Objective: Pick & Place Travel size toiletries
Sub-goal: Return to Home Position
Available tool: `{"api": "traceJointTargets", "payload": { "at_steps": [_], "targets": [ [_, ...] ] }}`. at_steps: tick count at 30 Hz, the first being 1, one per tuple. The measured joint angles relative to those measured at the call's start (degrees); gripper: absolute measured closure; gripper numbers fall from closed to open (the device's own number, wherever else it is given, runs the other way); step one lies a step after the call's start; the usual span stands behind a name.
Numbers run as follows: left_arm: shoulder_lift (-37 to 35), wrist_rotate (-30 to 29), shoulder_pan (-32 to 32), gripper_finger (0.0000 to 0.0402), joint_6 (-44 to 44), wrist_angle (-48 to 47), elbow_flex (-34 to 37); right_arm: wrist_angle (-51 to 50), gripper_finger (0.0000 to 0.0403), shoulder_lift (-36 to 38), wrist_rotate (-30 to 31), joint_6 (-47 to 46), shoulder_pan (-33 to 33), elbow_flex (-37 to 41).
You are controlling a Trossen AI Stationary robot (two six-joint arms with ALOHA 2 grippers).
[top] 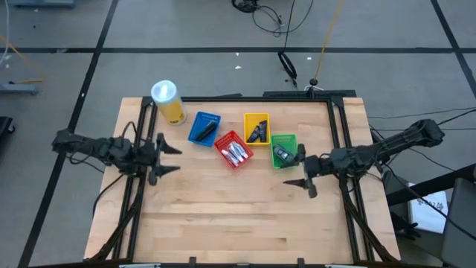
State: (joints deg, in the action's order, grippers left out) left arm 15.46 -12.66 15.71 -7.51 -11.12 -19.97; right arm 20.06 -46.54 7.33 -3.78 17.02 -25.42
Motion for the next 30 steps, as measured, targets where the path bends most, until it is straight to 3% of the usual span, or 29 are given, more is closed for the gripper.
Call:
{"api": "traceJointTargets", "payload": {
  "at_steps": [7,13,19,24,30],
  "targets": [
    [-1.6,-0.4,8.6,0.0128,2.4,7.7,6.7,10.3,0.0156,11.3,-0.5,-5.4,-2.4,15.1],
    [-1.6,-9.1,15.6,0.0128,1.0,8.2,7.9,17.9,0.0156,18.9,-1.5,-5.8,-2.9,23.9],
    [-1.6,-17.7,21.3,0.0128,-1.3,8.8,8.2,16.2,0.0156,20.7,-1.7,-4.9,-2.8,24.3],
    [-1.6,-18.4,24.7,0.0128,-0.5,10.4,8.2,16.1,0.0156,20.9,-3.5,-1.9,-2.8,24.4],
    [-1.6,-19.0,26.9,0.0128,3.0,14.1,8.2,16.1,0.0156,24.7,-12.6,-0.9,-2.8,24.4]
  ]
}}
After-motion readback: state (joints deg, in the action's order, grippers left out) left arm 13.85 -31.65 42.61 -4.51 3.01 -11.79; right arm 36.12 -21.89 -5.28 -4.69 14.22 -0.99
